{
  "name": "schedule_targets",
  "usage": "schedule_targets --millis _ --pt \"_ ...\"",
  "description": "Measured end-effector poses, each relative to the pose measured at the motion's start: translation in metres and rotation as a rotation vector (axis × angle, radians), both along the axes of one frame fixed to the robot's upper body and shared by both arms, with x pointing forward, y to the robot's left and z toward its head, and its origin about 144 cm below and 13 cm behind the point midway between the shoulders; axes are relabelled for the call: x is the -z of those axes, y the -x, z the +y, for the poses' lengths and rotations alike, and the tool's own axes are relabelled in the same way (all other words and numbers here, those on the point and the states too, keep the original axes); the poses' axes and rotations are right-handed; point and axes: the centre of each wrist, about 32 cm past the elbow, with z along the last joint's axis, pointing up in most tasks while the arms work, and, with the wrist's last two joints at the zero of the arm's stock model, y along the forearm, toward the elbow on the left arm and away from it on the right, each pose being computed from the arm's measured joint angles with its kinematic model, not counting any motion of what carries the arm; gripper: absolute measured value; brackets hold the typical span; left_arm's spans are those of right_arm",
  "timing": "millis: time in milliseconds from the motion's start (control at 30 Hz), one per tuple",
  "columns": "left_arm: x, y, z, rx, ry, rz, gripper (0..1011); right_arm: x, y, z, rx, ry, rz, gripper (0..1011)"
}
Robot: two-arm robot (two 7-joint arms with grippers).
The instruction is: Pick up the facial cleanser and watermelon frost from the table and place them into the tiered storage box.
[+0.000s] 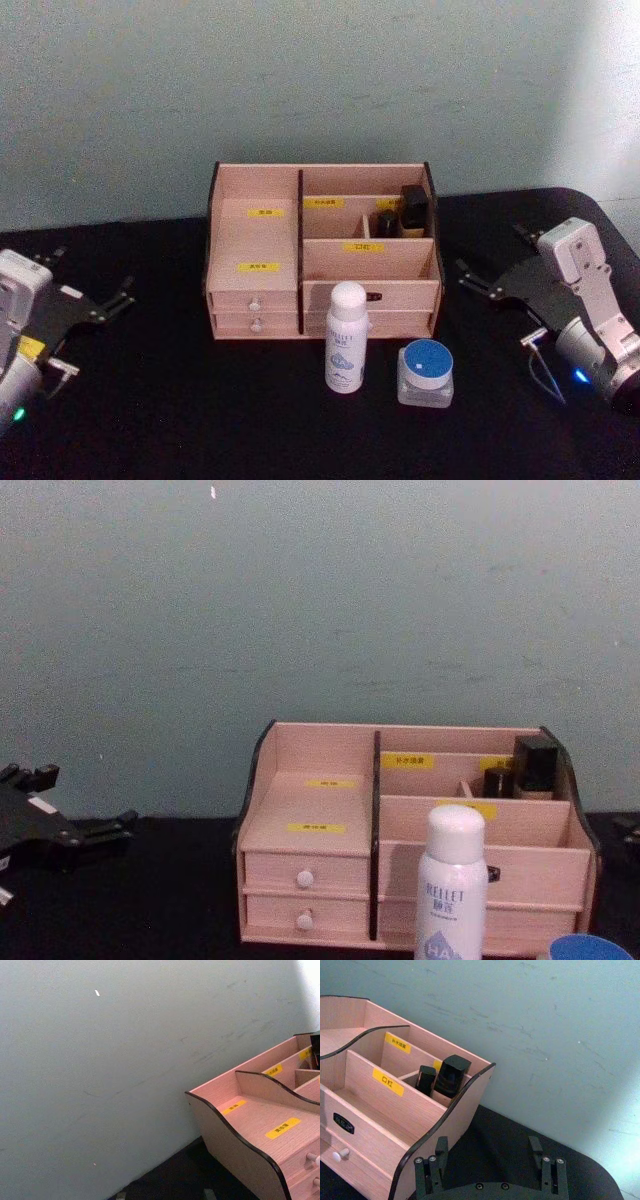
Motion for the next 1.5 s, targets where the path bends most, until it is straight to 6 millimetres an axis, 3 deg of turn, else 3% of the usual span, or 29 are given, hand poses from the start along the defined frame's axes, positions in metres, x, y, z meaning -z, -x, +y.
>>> schedule_targets --millis 1133,1500 --pt "0.000 0.000 0.000 0.000 0.000 0.000 1001 0.000 -0.001 -0.004 -0.004 -0.014 -0.010 1002" --pt "0.000 0.000 0.000 0.000 0.000 0.000 1001 -0.008 0.016 -0.018 -0.074 -0.051 -0.044 1002"
